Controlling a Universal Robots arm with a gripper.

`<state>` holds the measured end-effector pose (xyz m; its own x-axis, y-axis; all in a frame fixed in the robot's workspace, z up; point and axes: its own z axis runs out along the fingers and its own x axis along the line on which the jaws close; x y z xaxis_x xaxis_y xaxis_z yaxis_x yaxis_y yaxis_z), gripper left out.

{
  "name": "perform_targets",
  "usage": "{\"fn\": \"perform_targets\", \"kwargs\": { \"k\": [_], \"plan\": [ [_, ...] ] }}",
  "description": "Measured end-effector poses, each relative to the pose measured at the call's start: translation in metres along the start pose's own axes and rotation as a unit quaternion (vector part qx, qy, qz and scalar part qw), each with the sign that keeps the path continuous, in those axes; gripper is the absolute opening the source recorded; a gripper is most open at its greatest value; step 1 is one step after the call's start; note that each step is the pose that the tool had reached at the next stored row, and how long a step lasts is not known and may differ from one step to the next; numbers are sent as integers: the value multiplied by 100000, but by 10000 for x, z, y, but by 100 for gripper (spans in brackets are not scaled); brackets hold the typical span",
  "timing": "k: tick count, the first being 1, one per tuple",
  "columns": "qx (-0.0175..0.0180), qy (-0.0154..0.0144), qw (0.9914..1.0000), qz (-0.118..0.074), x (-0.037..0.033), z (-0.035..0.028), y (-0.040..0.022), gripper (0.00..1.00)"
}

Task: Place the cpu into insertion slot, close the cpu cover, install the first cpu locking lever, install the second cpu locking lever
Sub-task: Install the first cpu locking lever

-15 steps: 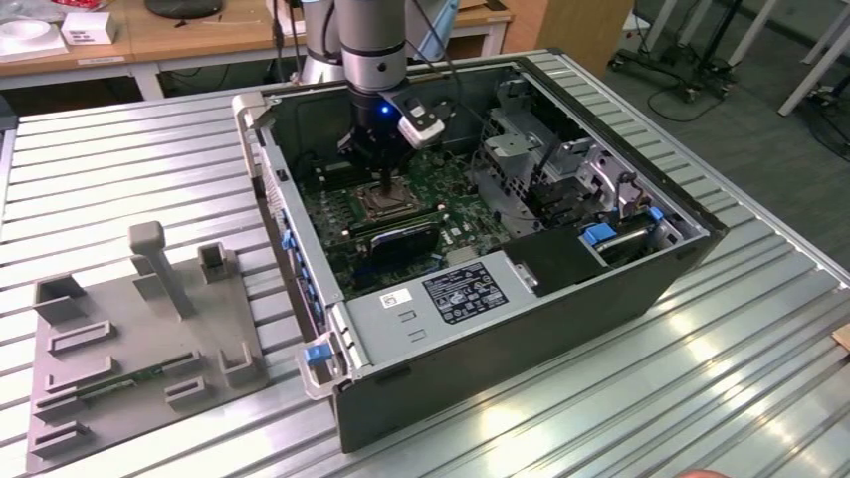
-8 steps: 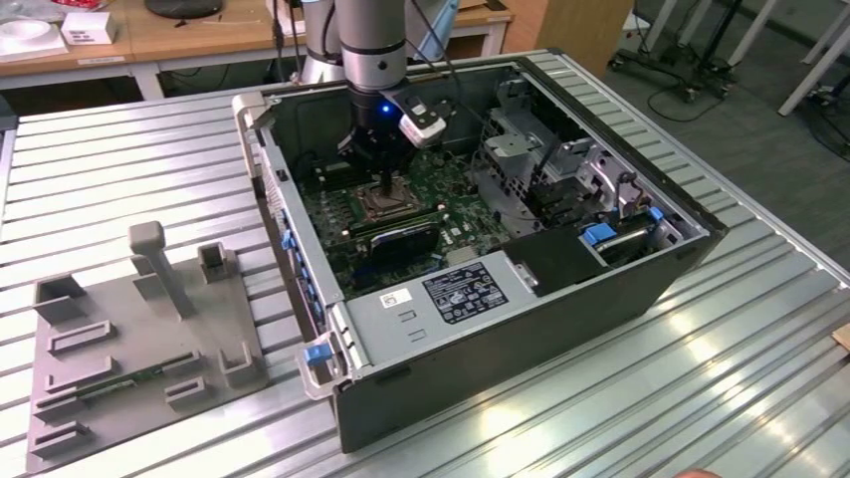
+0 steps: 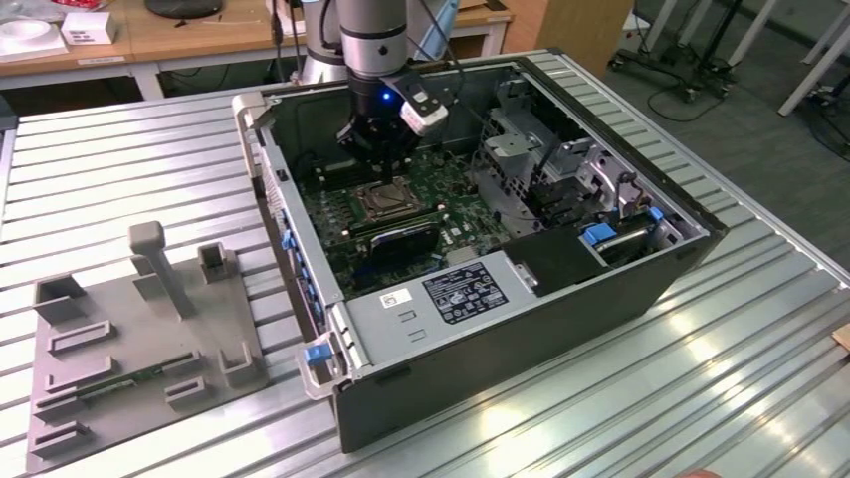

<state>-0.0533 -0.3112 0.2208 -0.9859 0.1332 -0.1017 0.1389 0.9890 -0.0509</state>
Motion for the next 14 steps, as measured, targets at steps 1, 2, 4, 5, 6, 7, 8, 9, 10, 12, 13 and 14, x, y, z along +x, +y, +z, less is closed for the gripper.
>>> {"fn": "perform_targets", "kwargs": {
  "k": [1,2,4,5,6,7,8,9,10,12,13,14],
  "plan": [
    [-8,-3,100000,0,0,-3,0,10],
    [-10,-5,100000,-1,-1,-3,0,10],
    [-28,-13,100000,-130,0,-3,0,10],
    [-51,-25,99999,-440,0,-3,0,10],
    [-85,-40,99997,-803,-1,-2,0,10],
    [-119,-59,99993,-1172,-2,-1,0,10],
    [-146,-69,99989,-1501,-2,0,0,10],
    [-156,-71,99984,-1754,-2,0,-1,10],
    [-139,-68,99981,-1920,-3,1,-3,10],
    [-56,-68,99978,-2108,-5,1,-19,10],
    [-50,-76,99976,-2171,-7,2,-32,10],
    [-34,-79,99975,-2212,-8,3,-44,10]
  ]
}}
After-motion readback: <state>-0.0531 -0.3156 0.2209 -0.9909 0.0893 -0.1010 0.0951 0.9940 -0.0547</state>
